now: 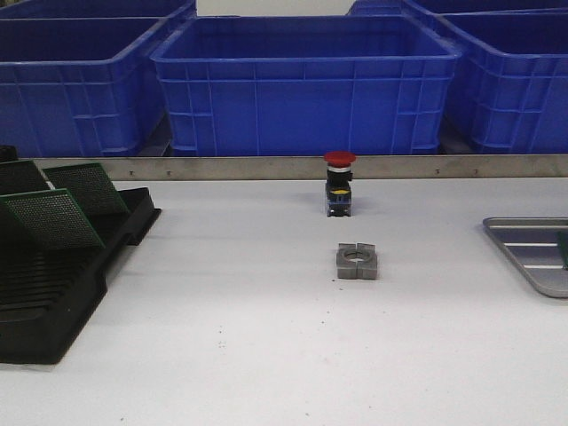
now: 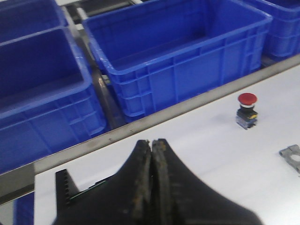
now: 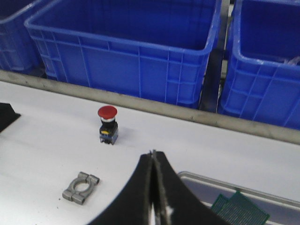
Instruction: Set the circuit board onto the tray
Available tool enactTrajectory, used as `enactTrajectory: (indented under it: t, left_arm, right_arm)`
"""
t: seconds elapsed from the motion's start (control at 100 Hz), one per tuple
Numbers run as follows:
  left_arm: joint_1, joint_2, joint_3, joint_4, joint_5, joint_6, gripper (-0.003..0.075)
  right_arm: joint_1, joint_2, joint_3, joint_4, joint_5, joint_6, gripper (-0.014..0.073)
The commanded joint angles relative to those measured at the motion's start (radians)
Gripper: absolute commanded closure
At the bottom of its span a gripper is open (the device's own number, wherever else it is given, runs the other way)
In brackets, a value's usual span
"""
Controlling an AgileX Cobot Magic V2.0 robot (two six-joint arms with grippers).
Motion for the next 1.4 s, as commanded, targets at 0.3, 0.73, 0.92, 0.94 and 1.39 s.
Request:
enactTrajectory:
  t: [0.3,0.73,0.92,0.94,1.39]
  left_arm:
    - [0.046,-0.456,0.322,-0.133,-0.272,-0.011,0.0737]
    - [0.046,-0.546,0.395,-0.133,-0.294,-0.011,0.0737]
    - [0.046,-0.546,0.395,-0.133,-0.294,-0.011,0.0737]
    - [0.046,-0.546,0.395,-0.133,-0.294,-0.011,0.0737]
    - [0.046,-0.546,0.397,-0.085,-0.323,-0.011,0.0737]
  right_arm:
    - [0.003,-0.397,0.134,0.018,-0.041,-0.013,0.0653]
    - [0.003,-0.456,0.147,0.018,0.006,-0.013,0.0653]
    - [0.003,-0.456,0.147,0.018,0.006,-0.013,0.0653]
    - [0.003,-0.456,0.147,0.018,0.006,-0.013,0.0653]
    - [0.003,-0.456,0.147,0.018,0.006,-0.013,0.0653]
